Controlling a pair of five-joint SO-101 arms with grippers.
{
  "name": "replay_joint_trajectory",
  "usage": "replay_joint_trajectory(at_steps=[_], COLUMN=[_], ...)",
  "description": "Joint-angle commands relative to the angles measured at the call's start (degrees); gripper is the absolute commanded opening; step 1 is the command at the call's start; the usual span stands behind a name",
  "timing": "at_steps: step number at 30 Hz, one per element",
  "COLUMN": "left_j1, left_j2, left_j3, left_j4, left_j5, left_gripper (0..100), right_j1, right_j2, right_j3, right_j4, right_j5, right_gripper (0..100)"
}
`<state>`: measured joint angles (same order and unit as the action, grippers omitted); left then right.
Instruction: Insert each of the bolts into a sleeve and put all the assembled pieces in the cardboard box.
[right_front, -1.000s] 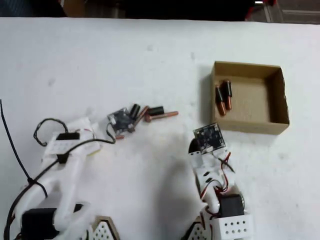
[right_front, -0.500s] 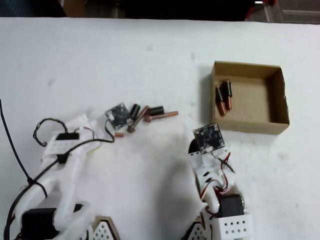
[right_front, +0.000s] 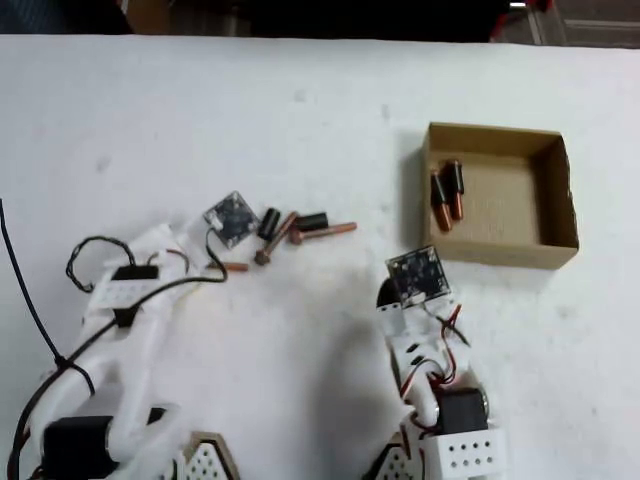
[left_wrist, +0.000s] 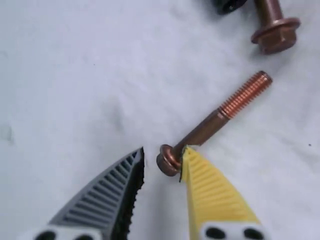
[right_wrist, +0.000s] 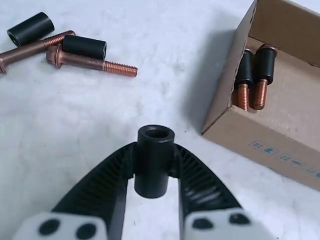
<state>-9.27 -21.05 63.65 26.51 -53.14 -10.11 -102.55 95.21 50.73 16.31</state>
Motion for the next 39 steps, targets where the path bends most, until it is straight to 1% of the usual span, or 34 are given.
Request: replay_joint_trajectory(at_steps=[1, 4, 7, 16, 25, 33, 37, 39], left_j1=[-0.57, -0.48, -0.48, -0.66, -0.66, -0.48, -0.66, -0.66], left_j2=[-2.15, -2.33, -2.33, -2.33, -2.33, -2.42, -2.42, -2.42], left_j3=[-2.73, -2.73, -2.73, -2.64, -2.64, -2.64, -3.34, -4.4], left_j4=[-1.58, -1.58, -1.58, -1.05, -0.97, -1.05, -0.97, 0.62], left_j5=[5.01, 12.57, 17.41, 23.91, 36.04, 39.91, 47.3, 50.29], left_gripper=[15, 15, 15, 15, 15, 15, 15, 15], right_j1=[-0.57, -0.57, -0.57, -0.57, -0.57, -0.57, -0.57, -0.57], right_j2=[-0.57, -0.57, -0.57, -0.57, -0.57, -0.57, -0.57, -0.57], right_j3=[-0.26, -0.26, -0.26, -0.26, -0.26, -0.26, -0.26, -0.26], right_j4=[-1.54, -1.54, -1.54, -1.54, -1.54, -1.54, -1.54, -1.54], right_j5=[-0.18, -0.18, -0.18, -0.18, -0.18, -0.18, -0.18, -0.18], right_gripper=[1.7, 1.7, 1.7, 1.7, 1.7, 1.7, 1.7, 1.7])
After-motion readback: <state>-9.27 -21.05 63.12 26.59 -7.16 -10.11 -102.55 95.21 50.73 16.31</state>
